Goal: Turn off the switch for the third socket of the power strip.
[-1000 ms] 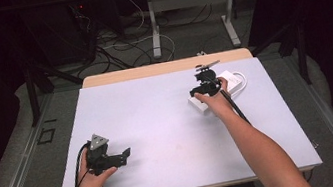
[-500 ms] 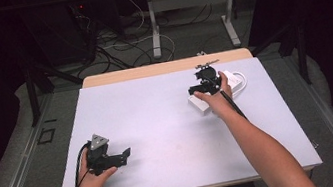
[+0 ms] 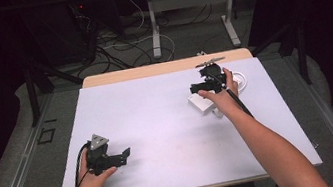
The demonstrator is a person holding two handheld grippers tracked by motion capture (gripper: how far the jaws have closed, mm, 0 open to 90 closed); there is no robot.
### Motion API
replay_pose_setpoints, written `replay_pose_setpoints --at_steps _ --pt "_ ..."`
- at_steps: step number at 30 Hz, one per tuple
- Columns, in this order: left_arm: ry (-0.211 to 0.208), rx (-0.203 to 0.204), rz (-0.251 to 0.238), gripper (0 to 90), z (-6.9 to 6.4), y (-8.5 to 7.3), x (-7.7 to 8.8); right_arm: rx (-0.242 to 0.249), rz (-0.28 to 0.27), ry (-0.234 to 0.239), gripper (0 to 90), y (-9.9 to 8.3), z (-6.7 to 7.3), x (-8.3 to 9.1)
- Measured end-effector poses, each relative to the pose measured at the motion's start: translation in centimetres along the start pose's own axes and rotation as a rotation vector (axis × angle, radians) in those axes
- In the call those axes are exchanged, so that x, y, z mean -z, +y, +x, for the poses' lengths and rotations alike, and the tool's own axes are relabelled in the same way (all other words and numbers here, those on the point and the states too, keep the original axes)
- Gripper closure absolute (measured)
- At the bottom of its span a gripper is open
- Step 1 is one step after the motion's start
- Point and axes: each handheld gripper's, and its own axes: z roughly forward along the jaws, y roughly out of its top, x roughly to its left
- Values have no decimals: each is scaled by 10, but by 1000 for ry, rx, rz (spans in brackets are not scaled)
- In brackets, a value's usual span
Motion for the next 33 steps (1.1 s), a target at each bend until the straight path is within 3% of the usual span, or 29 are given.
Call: replay_pose_setpoints --at_steps 15,25,33 --pt "1 1 4 40 0 0 0 10 18 59 42 -5 -4 20" --pt "-1 11 8 40 -1 0 0 54 14 85 53 -19 -8 33" --pt "-1 8 15 40 0 0 0 39 10 109 58 -30 -16 45"
